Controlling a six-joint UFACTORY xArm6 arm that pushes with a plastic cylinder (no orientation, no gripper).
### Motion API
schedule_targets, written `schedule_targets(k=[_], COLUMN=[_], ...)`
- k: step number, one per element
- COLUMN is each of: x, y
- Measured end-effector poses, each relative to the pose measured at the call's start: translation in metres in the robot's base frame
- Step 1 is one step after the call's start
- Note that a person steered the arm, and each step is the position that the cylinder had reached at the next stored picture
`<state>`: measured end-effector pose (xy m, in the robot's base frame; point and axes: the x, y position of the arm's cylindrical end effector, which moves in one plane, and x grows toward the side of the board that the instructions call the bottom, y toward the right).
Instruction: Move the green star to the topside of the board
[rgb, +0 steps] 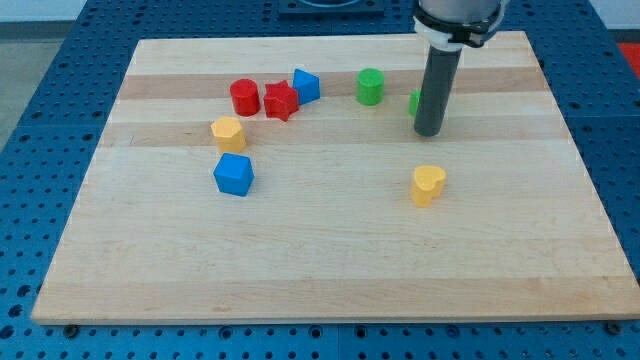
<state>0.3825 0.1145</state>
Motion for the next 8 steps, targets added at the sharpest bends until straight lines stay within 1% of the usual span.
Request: schedule_targets(k=[3,6,8], x=[-0.042,-0.046,-0.08], y=[-0.007,0.022,0.026])
